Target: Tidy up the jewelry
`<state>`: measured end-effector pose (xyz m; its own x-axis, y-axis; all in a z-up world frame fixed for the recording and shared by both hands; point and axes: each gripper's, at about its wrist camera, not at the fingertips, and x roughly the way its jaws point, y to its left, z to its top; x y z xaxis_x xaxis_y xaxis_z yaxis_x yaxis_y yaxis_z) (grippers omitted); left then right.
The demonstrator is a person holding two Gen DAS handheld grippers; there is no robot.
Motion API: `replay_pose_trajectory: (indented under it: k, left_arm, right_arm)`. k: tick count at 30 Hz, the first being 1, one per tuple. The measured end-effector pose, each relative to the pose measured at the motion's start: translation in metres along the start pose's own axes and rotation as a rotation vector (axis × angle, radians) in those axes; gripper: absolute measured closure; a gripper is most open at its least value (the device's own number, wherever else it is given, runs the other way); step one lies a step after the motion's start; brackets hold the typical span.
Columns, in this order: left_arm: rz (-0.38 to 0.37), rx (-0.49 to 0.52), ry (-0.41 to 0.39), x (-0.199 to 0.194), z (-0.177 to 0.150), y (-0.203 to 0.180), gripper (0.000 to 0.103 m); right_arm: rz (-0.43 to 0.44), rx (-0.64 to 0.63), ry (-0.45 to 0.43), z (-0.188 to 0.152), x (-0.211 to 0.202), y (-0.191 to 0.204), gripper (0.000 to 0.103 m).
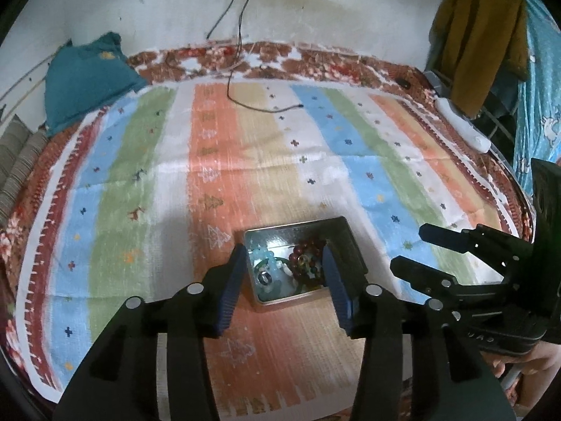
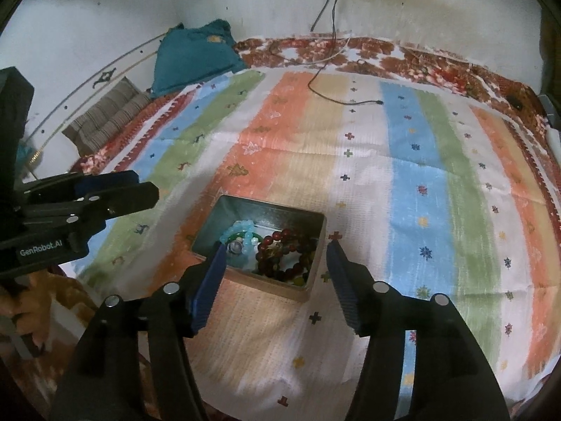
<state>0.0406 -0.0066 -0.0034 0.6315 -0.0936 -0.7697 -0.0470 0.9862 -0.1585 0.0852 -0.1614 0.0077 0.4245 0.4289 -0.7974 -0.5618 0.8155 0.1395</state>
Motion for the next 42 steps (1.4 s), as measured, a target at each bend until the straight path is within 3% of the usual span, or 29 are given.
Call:
replay_pose_trajectory:
  k: [9,14,20,42]
  left_arm:
    - [-0.012,0.018,-0.026,-0.013,-0.02,-0.003,0.034]
    - [0.011,0.028,-0.081,-0.024,-0.032,-0.005,0.016]
    - [0.009,0.046,-0.115,-0.032,-0.038,-0.008,0.007]
    - [0.053,0.103,-0.198,-0.045,-0.045,-0.021,0.006]
  right_arm:
    - [0.004,-0.019,-0.055,-0.013,-0.021,0.002,0.026]
    - [0.031,-0.025,-0.055,-0.02,-0.027,0.002,0.016]
    - [0.021,-0.052,-0.11,-0.028,-0.039,0.007,0.008]
    - [0.041,-0.046,-0.206,-0.037,-0.059,0.006,0.007]
